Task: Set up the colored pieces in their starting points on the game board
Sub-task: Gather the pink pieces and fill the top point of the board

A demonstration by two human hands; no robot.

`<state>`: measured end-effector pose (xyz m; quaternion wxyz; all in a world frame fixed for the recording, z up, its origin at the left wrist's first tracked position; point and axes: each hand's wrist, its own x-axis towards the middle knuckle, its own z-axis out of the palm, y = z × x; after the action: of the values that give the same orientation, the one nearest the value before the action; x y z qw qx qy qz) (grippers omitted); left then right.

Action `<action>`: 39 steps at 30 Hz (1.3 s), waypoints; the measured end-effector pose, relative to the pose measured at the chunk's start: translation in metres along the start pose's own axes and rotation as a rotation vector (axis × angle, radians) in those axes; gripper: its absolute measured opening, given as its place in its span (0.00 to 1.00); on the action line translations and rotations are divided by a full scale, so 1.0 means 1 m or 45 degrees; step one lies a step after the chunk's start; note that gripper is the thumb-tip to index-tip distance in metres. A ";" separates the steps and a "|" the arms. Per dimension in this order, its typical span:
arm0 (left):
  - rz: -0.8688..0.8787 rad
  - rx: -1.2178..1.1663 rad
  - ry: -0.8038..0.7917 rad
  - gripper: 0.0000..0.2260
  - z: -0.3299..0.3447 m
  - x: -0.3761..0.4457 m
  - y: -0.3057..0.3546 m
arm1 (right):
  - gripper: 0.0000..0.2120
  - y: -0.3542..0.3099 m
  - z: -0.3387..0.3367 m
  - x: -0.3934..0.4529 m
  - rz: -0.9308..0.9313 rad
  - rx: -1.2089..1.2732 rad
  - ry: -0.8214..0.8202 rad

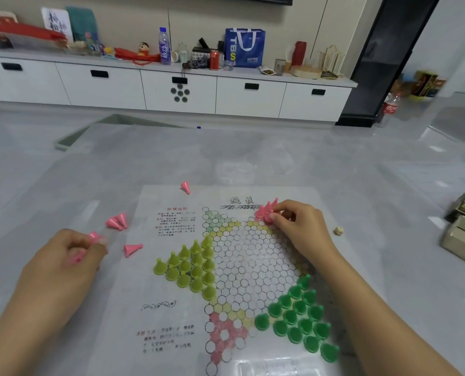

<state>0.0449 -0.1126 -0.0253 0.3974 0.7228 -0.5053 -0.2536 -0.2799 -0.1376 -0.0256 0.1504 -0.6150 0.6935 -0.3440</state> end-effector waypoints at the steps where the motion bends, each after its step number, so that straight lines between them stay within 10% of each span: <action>1: 0.016 -0.020 -0.001 0.06 0.000 -0.001 0.001 | 0.04 0.001 0.001 0.001 0.006 -0.008 0.013; 28: 0.015 -0.197 -0.052 0.07 -0.001 -0.017 0.022 | 0.06 -0.001 0.001 0.002 -0.043 0.035 0.068; 33: -0.304 -0.775 -0.396 0.08 0.003 -0.036 0.046 | 0.06 -0.032 -0.027 0.001 -0.078 0.178 0.140; 39: -0.594 -1.174 -0.733 0.10 0.022 -0.055 0.061 | 0.07 -0.105 -0.044 -0.031 -0.348 0.421 -0.465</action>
<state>-0.0243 -0.0792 0.0110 0.4510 0.4696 -0.2582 -0.7137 -0.2224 -0.0961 0.0691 0.3234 -0.7218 0.4999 -0.3528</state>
